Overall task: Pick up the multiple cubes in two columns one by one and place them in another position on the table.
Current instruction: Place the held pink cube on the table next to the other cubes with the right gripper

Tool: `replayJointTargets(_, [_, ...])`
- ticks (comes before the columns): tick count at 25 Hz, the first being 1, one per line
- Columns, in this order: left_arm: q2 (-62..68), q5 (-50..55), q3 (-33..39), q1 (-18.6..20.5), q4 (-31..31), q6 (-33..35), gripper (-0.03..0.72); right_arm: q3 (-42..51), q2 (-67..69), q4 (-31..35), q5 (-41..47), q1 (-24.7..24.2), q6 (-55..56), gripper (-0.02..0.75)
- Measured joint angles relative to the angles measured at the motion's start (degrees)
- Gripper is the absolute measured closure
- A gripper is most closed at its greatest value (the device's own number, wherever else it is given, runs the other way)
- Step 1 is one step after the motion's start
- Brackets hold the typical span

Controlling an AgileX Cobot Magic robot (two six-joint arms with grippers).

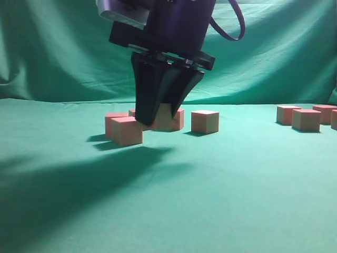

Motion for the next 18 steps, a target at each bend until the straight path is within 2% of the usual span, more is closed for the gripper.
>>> replayJointTargets(18, [0.0,0.0,0.0,0.0,0.0,0.0,0.688,0.0,1.0,-1.4,0.7,0.0,-0.6,0.482])
